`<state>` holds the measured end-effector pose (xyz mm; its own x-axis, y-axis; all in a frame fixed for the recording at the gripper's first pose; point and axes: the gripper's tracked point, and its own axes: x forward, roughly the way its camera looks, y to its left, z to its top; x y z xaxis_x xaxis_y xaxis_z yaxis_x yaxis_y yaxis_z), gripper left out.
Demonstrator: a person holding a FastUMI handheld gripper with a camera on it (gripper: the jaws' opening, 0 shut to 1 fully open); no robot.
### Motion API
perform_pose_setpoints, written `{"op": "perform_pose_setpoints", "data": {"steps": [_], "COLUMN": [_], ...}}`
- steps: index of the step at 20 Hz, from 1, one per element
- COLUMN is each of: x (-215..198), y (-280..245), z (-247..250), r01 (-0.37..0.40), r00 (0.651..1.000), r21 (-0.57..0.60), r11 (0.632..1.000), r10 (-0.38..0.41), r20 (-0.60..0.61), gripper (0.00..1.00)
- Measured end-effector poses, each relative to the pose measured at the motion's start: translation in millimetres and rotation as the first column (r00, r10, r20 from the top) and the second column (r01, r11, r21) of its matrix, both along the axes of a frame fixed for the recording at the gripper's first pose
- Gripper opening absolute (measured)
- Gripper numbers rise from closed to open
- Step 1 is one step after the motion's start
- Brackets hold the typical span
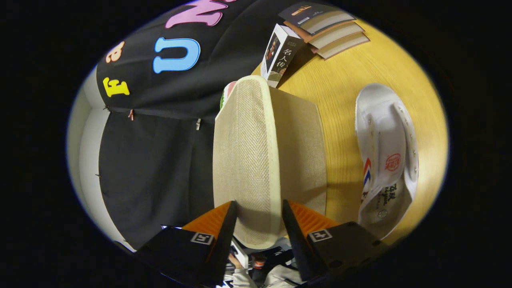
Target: Open the storage box then place both shoes into the box .Put the left shoe in first, then the right shoe, with the right side of both shoes facing outward in a uniform manner.
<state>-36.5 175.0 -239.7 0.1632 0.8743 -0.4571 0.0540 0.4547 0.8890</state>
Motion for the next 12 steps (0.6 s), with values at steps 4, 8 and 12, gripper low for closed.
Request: {"op": "perform_pose_setpoints", "data": {"steps": [4,8,12], "x": [-1,0,-3], "y": [-2,-2,-4], "z": [2,11,13], "r01": [-0.011,0.011,0.003], "r00": [0.998,0.997,1.000], "r21": [-0.002,-0.006,-0.080], "r11": [1.000,1.000,0.997], "r10": [0.011,-0.012,-0.006], "r20": [-0.064,-0.072,-0.029], "gripper": [0.56,0.21,0.06]}}
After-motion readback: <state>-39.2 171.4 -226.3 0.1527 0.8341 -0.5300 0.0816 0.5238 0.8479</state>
